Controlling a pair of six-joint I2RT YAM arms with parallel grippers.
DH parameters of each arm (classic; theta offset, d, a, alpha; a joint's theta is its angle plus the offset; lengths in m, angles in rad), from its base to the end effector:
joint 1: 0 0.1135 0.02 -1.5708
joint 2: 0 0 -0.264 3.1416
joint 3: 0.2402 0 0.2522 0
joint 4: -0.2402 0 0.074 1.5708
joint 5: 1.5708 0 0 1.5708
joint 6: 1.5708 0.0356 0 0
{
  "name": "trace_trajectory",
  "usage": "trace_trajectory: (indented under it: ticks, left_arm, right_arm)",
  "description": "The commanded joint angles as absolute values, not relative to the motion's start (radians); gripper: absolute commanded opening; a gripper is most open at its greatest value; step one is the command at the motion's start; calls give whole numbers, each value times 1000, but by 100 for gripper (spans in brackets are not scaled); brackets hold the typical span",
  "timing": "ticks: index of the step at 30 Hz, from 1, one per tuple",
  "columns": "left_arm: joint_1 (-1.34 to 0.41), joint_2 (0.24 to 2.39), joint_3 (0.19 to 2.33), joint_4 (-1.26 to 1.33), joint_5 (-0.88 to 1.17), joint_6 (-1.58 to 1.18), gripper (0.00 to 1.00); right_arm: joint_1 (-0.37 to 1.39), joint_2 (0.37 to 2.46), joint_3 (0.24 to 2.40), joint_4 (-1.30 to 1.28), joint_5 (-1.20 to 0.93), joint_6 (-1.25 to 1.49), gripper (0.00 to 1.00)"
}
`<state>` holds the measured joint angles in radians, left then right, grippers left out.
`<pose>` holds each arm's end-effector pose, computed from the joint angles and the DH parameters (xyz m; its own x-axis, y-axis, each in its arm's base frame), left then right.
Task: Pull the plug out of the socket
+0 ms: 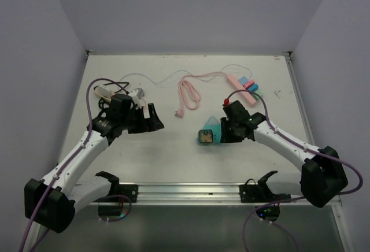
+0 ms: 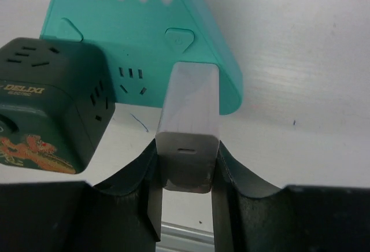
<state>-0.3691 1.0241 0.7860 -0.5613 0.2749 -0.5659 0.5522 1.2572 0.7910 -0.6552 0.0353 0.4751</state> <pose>0.1928 -0.0849 0.2619 -0.8452 -0.2263 -0.4841 0.0836 0.8388 -0.5381 0.1981 0.1206 0.2094 -0.9157 -0.0273 -0.4009 -0.1038 0.9799 0.1704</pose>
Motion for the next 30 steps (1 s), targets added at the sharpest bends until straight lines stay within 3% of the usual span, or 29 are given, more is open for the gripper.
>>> trace_trajectory:
  ticks: [1,3,5,15,30]
  left_arm:
    - [-374,1038,772,-508,301,-615,99]
    - [-374,1048,764,-489,302,-637,98]
    - [-374,1055,758,-460,302,-658,98]
    - [-374,1126,701,-296,342,-703,98]
    - [-374,1229,661,-124,342,-707,86]
  right_arm:
    - [618,1322,880,-543,72,485,22]
    - [662,1348,900,-496,69,485,7]
    - [693,1383,920,-451,60,483,0]
    - [796,1453,861,-17,-115,534,0]
    - [842,1494,859,156,-245,448,0]
